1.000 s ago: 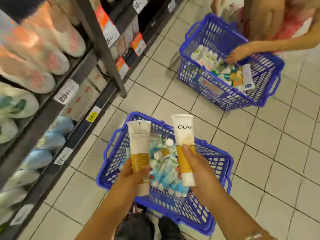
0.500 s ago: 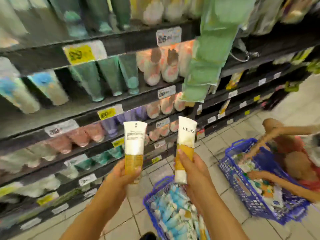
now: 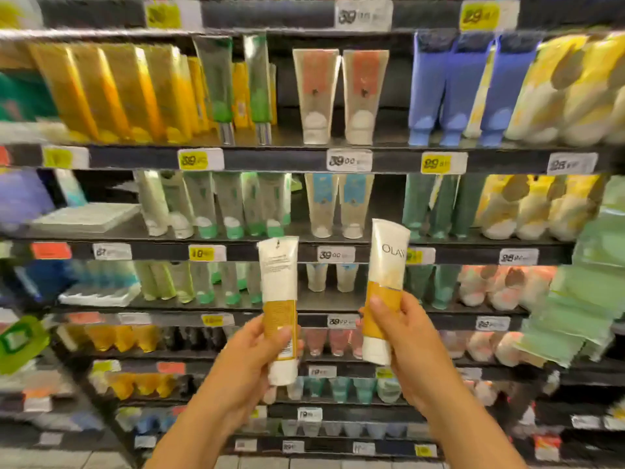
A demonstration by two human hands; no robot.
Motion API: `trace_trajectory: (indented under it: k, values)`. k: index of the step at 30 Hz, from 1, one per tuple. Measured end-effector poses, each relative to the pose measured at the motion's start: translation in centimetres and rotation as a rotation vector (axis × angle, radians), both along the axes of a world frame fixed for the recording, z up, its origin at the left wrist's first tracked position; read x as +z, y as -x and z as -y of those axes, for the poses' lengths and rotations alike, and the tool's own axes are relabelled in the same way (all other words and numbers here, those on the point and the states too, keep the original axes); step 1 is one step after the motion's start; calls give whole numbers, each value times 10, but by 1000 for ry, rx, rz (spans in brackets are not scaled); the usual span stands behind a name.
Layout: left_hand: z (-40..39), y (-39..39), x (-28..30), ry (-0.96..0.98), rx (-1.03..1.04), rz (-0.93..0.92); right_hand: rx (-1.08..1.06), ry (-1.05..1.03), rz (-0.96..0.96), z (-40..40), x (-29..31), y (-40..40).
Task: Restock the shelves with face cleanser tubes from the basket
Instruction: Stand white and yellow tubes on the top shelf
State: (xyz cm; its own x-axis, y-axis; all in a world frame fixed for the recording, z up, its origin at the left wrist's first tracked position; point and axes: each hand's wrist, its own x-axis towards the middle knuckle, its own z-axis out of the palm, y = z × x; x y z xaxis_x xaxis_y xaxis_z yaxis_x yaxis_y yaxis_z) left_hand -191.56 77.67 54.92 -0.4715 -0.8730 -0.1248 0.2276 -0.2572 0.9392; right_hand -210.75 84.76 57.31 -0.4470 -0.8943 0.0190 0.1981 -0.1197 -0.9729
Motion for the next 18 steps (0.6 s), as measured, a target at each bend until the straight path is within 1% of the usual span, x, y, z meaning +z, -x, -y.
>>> trace_trajectory:
  k: [5,11,15,18]
  values:
    - [27,-74,54,115,72,-58,96,97,-40,33,59,-68]
    - [68,-177,122,306,107,-44,164,193,-76,85,115,-153]
    - [98,-240,156,412,94,-16,205,253,-47,123,143,-202]
    - [124,-273,175,464,109,-12,242,303,-17,150,161,-228]
